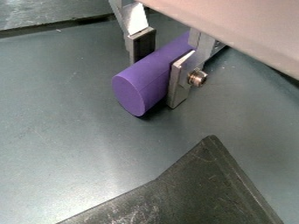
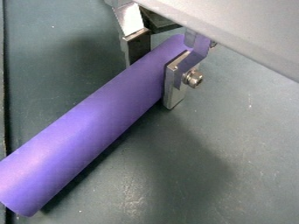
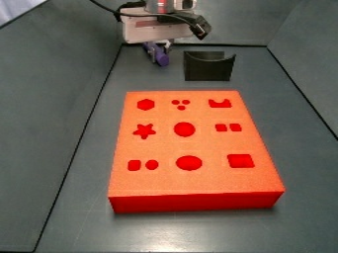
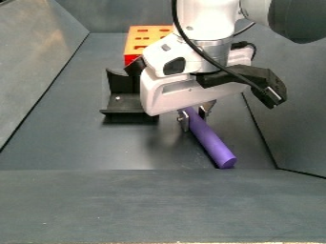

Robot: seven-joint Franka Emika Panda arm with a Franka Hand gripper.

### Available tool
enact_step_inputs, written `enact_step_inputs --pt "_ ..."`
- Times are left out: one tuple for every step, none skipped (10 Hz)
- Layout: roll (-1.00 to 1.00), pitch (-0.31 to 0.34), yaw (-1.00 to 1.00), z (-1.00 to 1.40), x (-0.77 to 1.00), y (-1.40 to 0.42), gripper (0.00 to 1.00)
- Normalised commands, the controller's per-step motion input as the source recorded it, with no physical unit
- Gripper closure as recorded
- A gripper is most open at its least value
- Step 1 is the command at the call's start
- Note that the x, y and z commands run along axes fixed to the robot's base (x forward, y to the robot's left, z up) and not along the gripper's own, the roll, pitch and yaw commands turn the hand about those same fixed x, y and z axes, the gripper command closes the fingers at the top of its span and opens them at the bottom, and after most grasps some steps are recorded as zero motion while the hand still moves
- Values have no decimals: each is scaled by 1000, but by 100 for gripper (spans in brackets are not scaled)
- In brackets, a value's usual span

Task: Pick up the round object. Move up. Place the round object on the fixture. Regrasp the round object. Move to above the board. Insert the round object.
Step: Pick up the round object, then move up.

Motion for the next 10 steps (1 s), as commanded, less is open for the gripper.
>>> enact_step_inputs --pt "0 0 0 0 0 0 100" --pt "0 0 0 0 0 0 100" --pt "0 0 0 0 0 0 100" --pt "0 0 0 0 0 0 100" --pt "0 0 0 0 0 0 100" --pt "0 0 0 0 0 0 100" --pt "0 0 0 0 0 0 100" --pt "0 0 0 0 0 0 100" --pt "0 0 0 833 0 0 100" --pt "-6 10 0 834 -32 -32 100"
